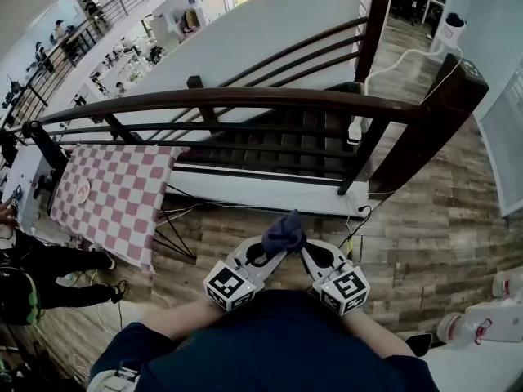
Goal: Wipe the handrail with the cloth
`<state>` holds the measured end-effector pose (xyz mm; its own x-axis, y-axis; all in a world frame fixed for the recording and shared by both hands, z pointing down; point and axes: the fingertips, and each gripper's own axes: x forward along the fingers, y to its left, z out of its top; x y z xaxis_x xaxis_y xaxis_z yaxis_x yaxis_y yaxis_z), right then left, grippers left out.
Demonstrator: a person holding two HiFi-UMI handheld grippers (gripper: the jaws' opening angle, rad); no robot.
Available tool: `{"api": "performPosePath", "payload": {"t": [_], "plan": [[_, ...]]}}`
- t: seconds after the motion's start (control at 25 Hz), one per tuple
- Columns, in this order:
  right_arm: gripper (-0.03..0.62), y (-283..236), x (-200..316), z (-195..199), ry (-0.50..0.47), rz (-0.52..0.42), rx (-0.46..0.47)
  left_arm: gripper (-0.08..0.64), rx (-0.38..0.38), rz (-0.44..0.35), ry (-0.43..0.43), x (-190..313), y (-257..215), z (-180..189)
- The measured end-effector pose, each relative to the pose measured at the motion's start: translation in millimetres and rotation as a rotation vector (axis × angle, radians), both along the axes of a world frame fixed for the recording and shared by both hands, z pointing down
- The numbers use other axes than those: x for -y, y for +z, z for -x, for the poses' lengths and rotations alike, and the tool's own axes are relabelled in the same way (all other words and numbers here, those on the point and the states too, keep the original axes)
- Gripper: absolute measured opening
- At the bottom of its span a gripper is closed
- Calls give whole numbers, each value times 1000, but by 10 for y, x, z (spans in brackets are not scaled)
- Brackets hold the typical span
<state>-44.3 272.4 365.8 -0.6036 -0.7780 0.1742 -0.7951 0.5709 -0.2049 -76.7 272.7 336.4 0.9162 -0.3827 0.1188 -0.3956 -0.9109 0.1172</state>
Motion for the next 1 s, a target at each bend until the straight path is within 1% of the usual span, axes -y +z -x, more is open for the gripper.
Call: {"api": "performPosePath", "payload": {"t": [0.12, 0.24, 0.44, 0.68, 0.84, 1.0], "plan": [[11, 95, 28, -83, 1, 17, 2, 66, 6, 11, -20, 4, 70, -37], [11, 153, 140, -119, 2, 35, 9, 66, 11, 29, -38, 132, 131, -38], [11, 184, 596, -144, 21, 45, -5, 66, 11, 50, -33, 582, 249, -26], [11, 152, 1356, -303, 137, 70, -38, 66, -14, 61, 70, 1351, 251, -193], [11, 150, 1955, -235, 195, 72, -50, 66, -21, 53, 130, 1931, 294, -148], [11, 117, 2378, -129, 229, 59, -60, 64, -31, 55, 166, 2358, 301, -105]]}}
